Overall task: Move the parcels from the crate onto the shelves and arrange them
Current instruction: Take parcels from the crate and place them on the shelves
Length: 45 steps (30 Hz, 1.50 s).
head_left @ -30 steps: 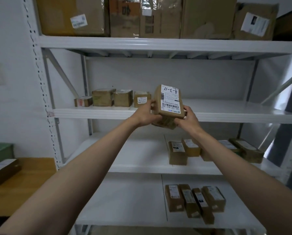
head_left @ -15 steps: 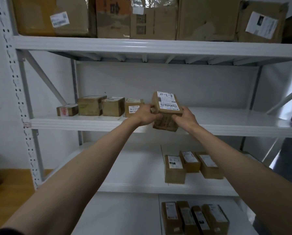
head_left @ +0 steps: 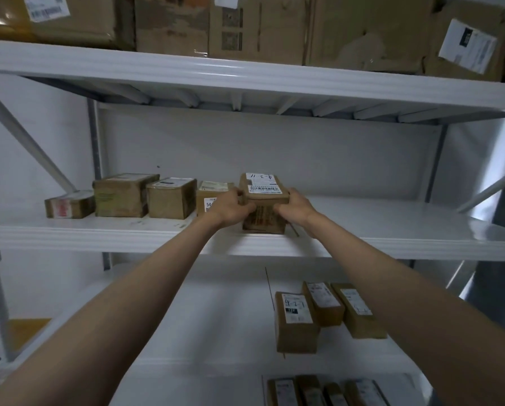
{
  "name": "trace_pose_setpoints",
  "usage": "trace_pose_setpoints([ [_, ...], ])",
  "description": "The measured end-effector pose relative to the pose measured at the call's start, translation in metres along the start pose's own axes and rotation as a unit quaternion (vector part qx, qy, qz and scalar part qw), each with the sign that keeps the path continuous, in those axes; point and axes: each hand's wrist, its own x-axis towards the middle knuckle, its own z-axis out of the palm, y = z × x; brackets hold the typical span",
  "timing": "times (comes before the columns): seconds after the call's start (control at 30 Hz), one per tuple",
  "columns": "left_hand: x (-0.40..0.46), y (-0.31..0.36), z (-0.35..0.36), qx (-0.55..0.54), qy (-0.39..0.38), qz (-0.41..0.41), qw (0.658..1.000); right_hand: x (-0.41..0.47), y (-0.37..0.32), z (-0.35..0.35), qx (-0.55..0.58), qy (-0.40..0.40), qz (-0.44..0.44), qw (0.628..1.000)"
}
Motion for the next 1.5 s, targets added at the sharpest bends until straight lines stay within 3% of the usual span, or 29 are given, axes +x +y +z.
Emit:
trace_pose_setpoints([
  [0.27,-0.014,-0.003,0.002,-0.012,-0.031,-0.032,0.999,0.001,0.008,-0.003,-0.019,-0.042,0.033,0.998],
  [0.47,-0.043,0.01,-0.006,0.059,-0.033,-0.026,0.997,-0.024,0.011,-0.023,-0.095,-0.067,0.036,0.993],
  [0.67,-0.076,0.012,-0.009,0.164,-0.077,-0.09,0.979,-0.066,0.001,-0.03,-0.196,-0.114,-0.006,0.974],
  [0.87,-0.136,-0.009,0.003,0.295,-0.116,-0.129,0.94,-0.12,-0.003,-0.002,-0.31,-0.218,-0.059,0.924],
  [1.07,-0.236,-0.077,0.008,0.352,-0.175,-0.22,0.893,-0.199,0.009,0.086,-0.353,-0.352,-0.09,0.862],
  [1.37,-0.428,-0.162,-0.043,0.304,-0.184,-0.388,0.851,-0.325,-0.024,0.226,-0.361,-0.488,-0.237,0.759],
  [1.5,-0.534,-0.186,-0.078,0.3,-0.153,-0.462,0.82,-0.394,-0.062,0.288,-0.344,-0.53,-0.308,0.711],
])
